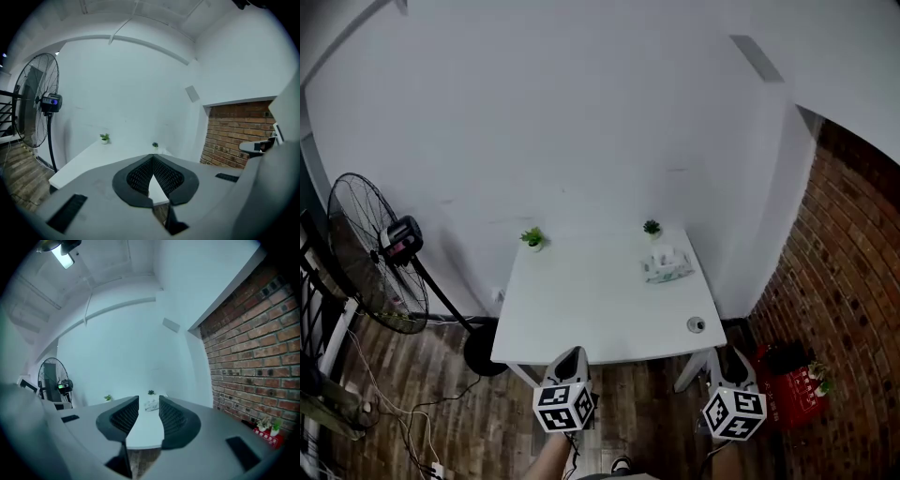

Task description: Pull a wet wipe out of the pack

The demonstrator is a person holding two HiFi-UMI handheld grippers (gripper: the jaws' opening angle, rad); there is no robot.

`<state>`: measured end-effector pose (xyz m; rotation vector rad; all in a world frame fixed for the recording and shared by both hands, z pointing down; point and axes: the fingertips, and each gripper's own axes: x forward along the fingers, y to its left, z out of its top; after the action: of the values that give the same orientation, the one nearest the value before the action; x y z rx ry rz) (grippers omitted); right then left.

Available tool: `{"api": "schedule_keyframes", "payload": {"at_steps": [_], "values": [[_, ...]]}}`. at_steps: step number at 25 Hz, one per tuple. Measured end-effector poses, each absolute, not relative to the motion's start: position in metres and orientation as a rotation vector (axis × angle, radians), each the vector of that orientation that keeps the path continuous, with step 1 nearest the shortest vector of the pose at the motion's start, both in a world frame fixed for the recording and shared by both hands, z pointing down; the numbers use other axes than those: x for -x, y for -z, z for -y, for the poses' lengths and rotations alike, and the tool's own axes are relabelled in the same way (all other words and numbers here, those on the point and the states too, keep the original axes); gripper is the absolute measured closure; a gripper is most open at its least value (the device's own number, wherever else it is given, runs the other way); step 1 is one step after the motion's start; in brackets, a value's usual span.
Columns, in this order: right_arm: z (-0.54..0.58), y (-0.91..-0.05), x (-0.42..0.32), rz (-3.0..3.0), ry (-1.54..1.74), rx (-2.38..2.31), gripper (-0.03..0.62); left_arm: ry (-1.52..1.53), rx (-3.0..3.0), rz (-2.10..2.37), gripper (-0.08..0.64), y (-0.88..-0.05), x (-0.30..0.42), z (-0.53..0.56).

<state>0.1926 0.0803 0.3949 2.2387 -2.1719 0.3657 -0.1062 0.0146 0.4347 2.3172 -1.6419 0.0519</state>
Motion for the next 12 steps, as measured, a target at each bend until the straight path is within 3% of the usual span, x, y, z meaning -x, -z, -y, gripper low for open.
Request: {"api": "schedule_keyframes", "payload": {"at_steps": [12], "values": [[0.010, -0.407, -0.187, 2.166, -0.433, -2.261, 0.457, -0.096, -2.383, 1.601, 0.558, -0.437, 0.107, 0.073]]}}
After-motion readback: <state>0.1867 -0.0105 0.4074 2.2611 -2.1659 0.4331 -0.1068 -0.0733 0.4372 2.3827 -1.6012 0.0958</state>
